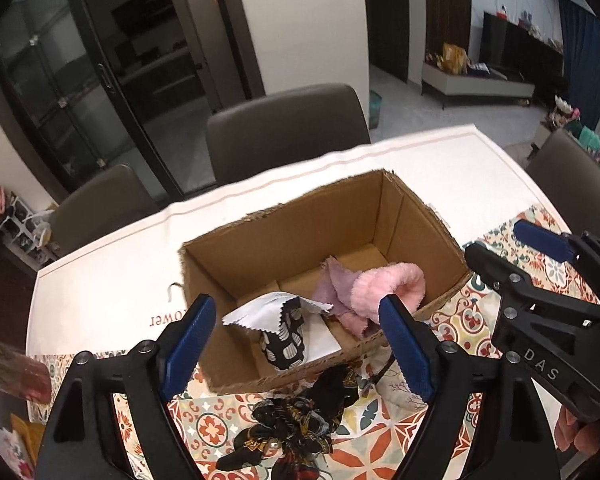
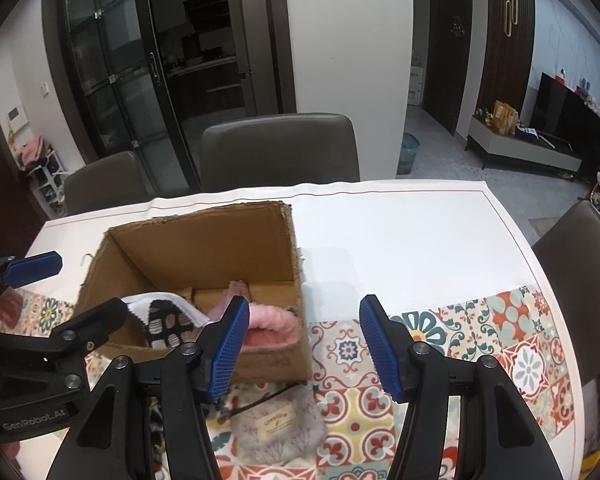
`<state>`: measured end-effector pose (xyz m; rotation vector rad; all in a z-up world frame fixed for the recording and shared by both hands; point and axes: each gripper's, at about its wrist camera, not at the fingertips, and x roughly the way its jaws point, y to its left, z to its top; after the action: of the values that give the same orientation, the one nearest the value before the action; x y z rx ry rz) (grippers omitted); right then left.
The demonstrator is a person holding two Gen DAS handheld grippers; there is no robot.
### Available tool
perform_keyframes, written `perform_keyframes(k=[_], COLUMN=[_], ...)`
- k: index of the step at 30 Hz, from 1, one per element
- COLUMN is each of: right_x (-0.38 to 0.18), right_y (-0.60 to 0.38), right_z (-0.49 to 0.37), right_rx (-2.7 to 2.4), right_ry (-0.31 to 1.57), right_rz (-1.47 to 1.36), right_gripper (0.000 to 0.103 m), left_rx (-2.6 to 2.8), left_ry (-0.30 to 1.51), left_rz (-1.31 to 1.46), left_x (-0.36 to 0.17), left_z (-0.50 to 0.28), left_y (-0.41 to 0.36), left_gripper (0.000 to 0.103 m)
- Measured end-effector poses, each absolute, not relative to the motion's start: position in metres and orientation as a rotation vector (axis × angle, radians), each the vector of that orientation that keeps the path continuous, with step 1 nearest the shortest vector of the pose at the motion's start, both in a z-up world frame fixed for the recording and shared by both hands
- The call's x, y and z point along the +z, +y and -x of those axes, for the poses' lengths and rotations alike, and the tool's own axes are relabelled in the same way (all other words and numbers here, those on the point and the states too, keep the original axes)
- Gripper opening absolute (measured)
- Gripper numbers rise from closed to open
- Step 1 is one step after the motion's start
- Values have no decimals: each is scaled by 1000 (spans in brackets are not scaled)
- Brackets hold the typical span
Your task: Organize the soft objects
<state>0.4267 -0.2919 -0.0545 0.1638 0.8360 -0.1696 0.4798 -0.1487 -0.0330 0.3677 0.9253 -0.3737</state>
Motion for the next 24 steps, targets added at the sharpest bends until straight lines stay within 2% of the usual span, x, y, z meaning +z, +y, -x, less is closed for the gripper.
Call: perform_keyframes(k=[15, 17, 18, 24], right_x=[-42, -45, -46, -56], right_y=[-261, -258, -257, -249], right_z=[-383, -377, -374, -356], right_rx=[-106, -104, -103, -91], right_ry=[759, 756, 752, 743], right_rz=[-153, -158, -163, -170], right_gripper=[59, 68, 70, 71], left_rx=[-265, -254, -246, -201], left_ry=[740, 727, 719, 693], left_rz=[-311, -301, -291, -226], left_x=[-16, -18, -19, -29], left_z=[-414, -405, -400, -373], left_y=[-102, -97, -93, -76], left_gripper=[85, 86, 87, 88])
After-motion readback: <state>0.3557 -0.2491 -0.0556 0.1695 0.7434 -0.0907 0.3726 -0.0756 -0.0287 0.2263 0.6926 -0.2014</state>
